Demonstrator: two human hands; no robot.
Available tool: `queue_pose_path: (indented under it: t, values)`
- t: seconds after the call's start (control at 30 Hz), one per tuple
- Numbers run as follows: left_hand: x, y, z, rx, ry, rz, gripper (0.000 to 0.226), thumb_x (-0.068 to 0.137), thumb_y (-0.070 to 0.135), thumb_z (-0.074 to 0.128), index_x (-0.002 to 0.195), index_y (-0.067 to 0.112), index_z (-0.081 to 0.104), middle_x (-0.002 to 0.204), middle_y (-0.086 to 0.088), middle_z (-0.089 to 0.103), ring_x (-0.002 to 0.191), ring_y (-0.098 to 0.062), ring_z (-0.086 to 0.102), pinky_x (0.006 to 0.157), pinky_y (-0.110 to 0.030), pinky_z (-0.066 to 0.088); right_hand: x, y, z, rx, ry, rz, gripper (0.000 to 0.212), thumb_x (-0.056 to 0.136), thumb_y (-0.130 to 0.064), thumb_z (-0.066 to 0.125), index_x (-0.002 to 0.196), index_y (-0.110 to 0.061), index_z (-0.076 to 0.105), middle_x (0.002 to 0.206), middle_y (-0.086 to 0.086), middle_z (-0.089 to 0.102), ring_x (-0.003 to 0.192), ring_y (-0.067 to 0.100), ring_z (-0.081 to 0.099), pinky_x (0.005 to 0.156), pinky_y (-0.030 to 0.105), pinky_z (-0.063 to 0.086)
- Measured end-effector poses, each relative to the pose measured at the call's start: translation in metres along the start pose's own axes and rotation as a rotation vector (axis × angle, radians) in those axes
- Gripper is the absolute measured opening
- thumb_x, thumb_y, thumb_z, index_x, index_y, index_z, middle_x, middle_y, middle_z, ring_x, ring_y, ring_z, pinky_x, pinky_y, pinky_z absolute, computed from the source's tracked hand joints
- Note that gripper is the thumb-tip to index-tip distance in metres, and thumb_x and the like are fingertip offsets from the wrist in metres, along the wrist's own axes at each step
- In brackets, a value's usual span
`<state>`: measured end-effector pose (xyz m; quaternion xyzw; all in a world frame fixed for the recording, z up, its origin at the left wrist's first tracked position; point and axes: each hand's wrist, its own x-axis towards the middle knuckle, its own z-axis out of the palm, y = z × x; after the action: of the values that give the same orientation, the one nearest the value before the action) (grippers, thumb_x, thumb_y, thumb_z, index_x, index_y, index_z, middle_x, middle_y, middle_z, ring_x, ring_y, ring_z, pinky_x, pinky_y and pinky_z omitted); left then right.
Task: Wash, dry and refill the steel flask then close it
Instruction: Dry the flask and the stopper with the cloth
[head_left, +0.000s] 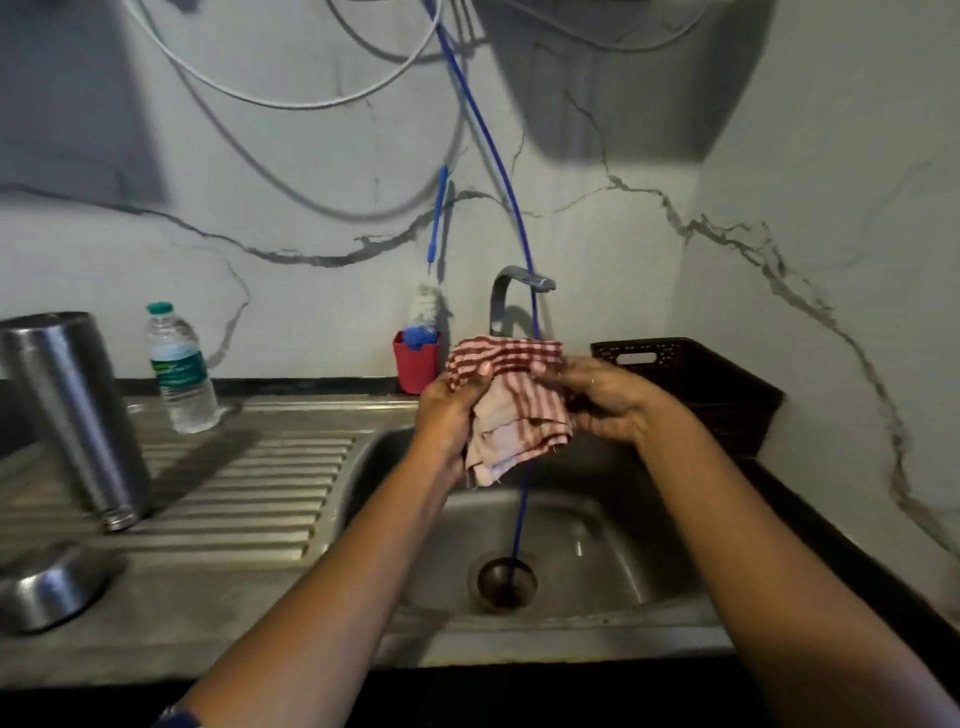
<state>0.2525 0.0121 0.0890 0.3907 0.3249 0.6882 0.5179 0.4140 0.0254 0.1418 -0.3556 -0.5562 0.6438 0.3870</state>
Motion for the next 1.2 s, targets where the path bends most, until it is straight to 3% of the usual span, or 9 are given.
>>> queue_pose_path:
  t: [0.1, 0.27, 0.37, 0.5, 0.63, 0.77, 0.87, 0.97, 1.2]
  values:
    - [-0.024, 0.031, -0.036, 0.035, 0.002, 0.061, 0.016, 0.085, 0.001, 0.062, 0.1, 0.003, 0.065, 0.087, -0.011, 0.073, 0.078, -0.023, 0.07, 0.077, -0.036, 0.058, 0.006, 0.026, 0.041, 0.043, -0.11, 0.123, 0.016, 0.074, -0.007, 0.064, 0.09, -0.005, 0.068, 0.081, 0.01, 0.073, 0.072, 0.018, 0.069, 0.075, 0.035, 0.056]
    - [-0.047, 0.069, -0.105, 0.173, -0.059, 0.028, 0.059, 0.063, -0.014, 0.066, 0.118, 0.006, 0.058, 0.1, -0.008, 0.072, 0.091, -0.021, 0.067, 0.081, -0.031, 0.057, 0.022, 0.033, 0.098, 0.028, -0.152, 0.125, 0.017, 0.081, 0.009, 0.051, 0.085, -0.003, 0.062, 0.073, 0.01, 0.069, 0.061, 0.019, 0.066, 0.06, 0.031, 0.057]
    - [-0.057, 0.083, -0.135, 0.182, 0.009, 0.002, 0.068, 0.064, -0.025, 0.059, 0.126, 0.003, 0.052, 0.106, -0.013, 0.068, 0.091, -0.022, 0.067, 0.078, -0.031, 0.057, 0.023, 0.037, 0.134, -0.078, -0.224, 0.078, 0.016, 0.083, 0.005, 0.054, 0.083, -0.009, 0.063, 0.076, 0.005, 0.067, 0.069, 0.016, 0.064, 0.071, 0.03, 0.054]
    - [-0.069, 0.108, -0.158, 0.266, 0.106, 0.008, 0.07, 0.056, -0.007, 0.073, 0.122, 0.005, 0.056, 0.1, -0.01, 0.069, 0.089, -0.022, 0.066, 0.071, -0.032, 0.057, 0.029, 0.052, 0.173, -0.156, -0.182, -0.069, 0.017, 0.081, 0.003, 0.063, 0.088, -0.012, 0.065, 0.085, 0.007, 0.07, 0.079, 0.019, 0.066, 0.081, 0.033, 0.053]
    - [-0.076, 0.151, -0.178, 0.527, 0.399, 0.234, 0.03, 0.08, -0.002, 0.068, 0.101, 0.017, 0.061, 0.098, -0.004, 0.068, 0.096, -0.02, 0.064, 0.085, -0.036, 0.055, 0.046, 0.062, 0.197, 0.198, -0.048, 0.024, 0.011, 0.084, -0.001, 0.053, 0.083, -0.005, 0.063, 0.068, 0.01, 0.07, 0.058, 0.02, 0.068, 0.057, 0.029, 0.057]
    - [-0.062, 0.194, -0.214, 0.972, 0.794, 0.602, 0.057, 0.079, 0.016, 0.075, 0.128, 0.028, 0.047, 0.135, -0.004, 0.044, 0.126, -0.022, 0.04, 0.103, -0.038, 0.04, 0.057, 0.075, 0.21, 0.315, -0.055, 0.112, 0.011, 0.088, -0.005, 0.052, 0.09, -0.002, 0.063, 0.07, 0.011, 0.072, 0.061, 0.021, 0.07, 0.055, 0.031, 0.058]
    - [-0.04, 0.216, -0.234, 1.098, 0.85, 0.389, 0.098, 0.072, 0.035, 0.082, 0.148, 0.029, 0.019, 0.151, -0.011, 0.026, 0.138, -0.031, 0.021, 0.107, -0.047, 0.029, 0.059, 0.089, 0.217, 0.372, -0.041, 0.117, 0.012, 0.088, 0.003, 0.05, 0.094, 0.0, 0.059, 0.07, 0.013, 0.071, 0.061, 0.022, 0.07, 0.054, 0.033, 0.058]
    - [-0.02, 0.224, -0.245, 1.116, 0.834, 0.214, 0.116, 0.066, 0.046, 0.083, 0.151, 0.03, 0.006, 0.15, -0.016, 0.031, 0.138, -0.037, 0.026, 0.107, -0.052, 0.031, 0.058, 0.1, 0.221, 0.387, -0.057, 0.129, 0.014, 0.088, 0.007, 0.047, 0.093, 0.0, 0.058, 0.068, 0.012, 0.071, 0.059, 0.022, 0.07, 0.054, 0.034, 0.059]
    - [-0.017, 0.229, -0.243, 1.279, 0.809, 0.212, 0.093, 0.068, 0.045, 0.082, 0.143, 0.013, 0.038, 0.139, -0.01, 0.051, 0.124, -0.032, 0.05, 0.097, -0.042, 0.044, 0.061, 0.1, 0.215, 0.398, -0.011, 0.125, 0.011, 0.089, 0.001, 0.05, 0.093, -0.001, 0.06, 0.072, 0.013, 0.071, 0.063, 0.023, 0.07, 0.061, 0.035, 0.058]
